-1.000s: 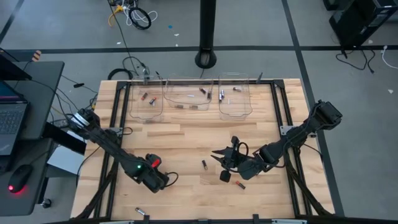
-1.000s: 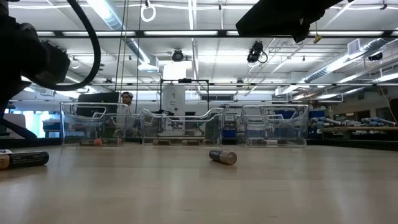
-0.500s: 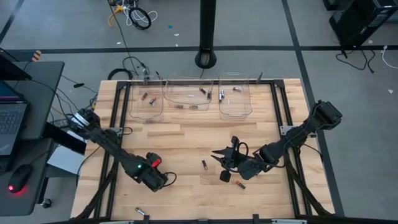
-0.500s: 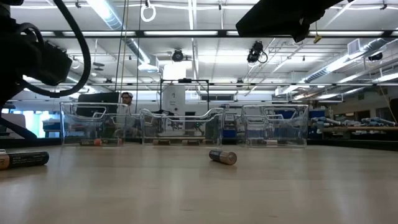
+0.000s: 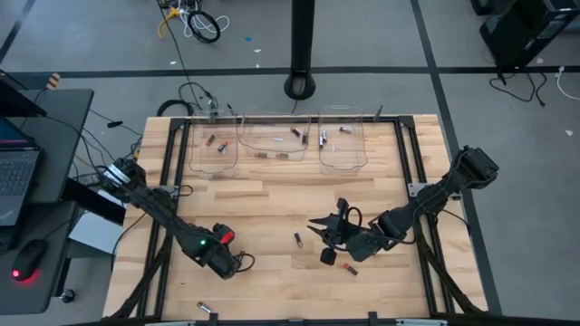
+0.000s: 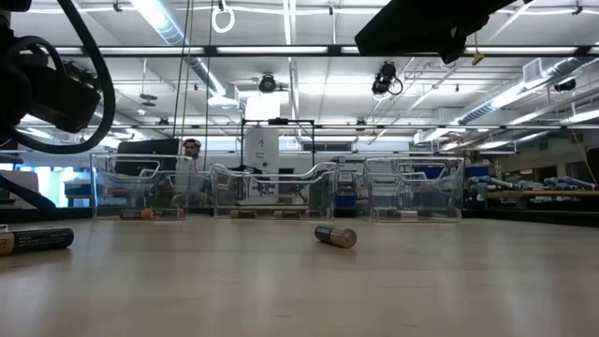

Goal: Sort batteries
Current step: Put the silver battery into the right transparent bin

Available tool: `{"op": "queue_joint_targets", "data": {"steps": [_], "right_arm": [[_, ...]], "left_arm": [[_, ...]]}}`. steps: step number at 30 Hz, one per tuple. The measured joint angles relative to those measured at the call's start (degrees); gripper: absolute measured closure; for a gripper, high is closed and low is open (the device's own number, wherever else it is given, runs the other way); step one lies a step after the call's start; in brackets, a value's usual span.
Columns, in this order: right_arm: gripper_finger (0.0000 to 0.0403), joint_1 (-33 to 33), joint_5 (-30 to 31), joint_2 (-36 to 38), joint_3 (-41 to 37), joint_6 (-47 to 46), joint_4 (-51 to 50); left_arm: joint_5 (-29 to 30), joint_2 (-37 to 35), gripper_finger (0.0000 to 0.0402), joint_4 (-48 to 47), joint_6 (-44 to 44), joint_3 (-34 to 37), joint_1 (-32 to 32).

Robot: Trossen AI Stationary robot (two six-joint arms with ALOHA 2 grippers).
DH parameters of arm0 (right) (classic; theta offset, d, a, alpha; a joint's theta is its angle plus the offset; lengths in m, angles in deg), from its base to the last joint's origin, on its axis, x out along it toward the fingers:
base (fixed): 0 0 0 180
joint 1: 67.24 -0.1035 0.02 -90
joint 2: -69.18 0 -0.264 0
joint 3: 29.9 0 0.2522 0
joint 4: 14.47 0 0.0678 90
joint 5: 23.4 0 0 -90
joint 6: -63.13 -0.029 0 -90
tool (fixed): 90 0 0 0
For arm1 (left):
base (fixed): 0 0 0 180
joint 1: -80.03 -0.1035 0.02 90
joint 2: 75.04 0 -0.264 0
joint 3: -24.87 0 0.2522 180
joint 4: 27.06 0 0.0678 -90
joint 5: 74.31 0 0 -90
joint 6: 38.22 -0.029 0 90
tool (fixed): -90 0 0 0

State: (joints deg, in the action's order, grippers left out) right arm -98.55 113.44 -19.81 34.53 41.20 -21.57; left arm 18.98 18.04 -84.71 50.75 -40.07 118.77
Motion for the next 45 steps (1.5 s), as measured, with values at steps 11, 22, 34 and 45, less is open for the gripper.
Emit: {"op": "queue_joint_targets", "data": {"steps": [11,22,34,45], "right_arm": [[0.0318,0.0,0.0,0.0,0.0,0.0,0.0],[0.0318,0.0,0.0,0.0,0.0,0.0,-0.4],[0.0318,0.0,0.0,0.0,0.0,-0.4,-0.4],[0.0318,0.0,0.0,0.0,0.0,-0.4,-0.4]], "left_arm": [[0.6,-0.3,0.0381,-1.0,-3.8,-0.9,0.0],[1.3,-0.1,0.0367,-1.0,-4.8,-2.1,0.0],[2.3,0.0,0.0257,-0.5,-4.8,-2.1,0.0],[2.7,0.0,0.0239,-0.6,-4.9,0.1,0.0]]}}
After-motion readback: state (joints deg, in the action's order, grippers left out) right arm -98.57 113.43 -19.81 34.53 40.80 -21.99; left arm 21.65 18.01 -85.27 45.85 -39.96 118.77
